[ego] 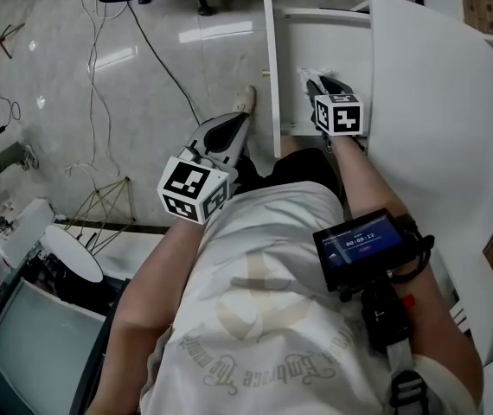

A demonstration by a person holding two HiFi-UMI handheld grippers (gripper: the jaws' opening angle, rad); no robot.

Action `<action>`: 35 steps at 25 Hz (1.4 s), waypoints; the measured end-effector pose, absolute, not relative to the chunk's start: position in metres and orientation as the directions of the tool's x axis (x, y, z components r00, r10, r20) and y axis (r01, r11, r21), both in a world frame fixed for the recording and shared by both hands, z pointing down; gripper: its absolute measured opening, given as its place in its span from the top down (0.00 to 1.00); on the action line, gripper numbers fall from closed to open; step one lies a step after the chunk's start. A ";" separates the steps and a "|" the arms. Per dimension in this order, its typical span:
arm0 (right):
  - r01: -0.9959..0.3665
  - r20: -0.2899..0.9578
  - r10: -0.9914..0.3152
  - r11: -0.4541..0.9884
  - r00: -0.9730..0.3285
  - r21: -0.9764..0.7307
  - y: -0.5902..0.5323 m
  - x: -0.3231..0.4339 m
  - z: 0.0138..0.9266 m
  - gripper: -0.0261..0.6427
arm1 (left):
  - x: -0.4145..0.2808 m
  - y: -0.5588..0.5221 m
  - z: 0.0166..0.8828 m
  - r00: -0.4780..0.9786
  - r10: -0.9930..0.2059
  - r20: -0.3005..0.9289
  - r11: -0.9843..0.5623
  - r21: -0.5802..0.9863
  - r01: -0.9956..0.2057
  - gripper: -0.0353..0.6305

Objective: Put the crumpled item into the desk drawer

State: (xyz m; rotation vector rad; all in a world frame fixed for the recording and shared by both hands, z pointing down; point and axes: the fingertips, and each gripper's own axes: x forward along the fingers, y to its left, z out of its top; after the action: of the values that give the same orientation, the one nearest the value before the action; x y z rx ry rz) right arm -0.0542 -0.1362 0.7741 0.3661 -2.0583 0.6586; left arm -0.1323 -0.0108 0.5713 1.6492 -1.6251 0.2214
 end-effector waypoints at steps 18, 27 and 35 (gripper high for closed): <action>-0.465 0.872 -0.031 0.855 -0.489 -0.230 -0.163 -0.091 0.831 0.75 | -0.137 -0.005 0.598 0.154 -0.764 0.626 0.209 0.466 -0.860 0.92; -0.481 0.901 -0.007 0.847 -0.434 -0.225 -0.156 -0.082 0.843 0.74 | -0.131 -0.005 0.599 0.175 -0.753 0.635 0.204 0.477 -0.855 0.92; -0.486 0.918 0.008 0.847 -0.396 -0.217 -0.155 -0.072 0.848 0.69 | -0.126 -0.011 0.602 0.195 -0.754 0.627 0.179 0.481 -0.858 0.92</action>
State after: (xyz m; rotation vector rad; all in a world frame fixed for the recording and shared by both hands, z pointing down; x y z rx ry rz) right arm -0.0718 -0.1547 0.8484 0.3558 -1.9159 0.5569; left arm -0.1263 -0.0110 0.6023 1.5874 -1.5714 0.1484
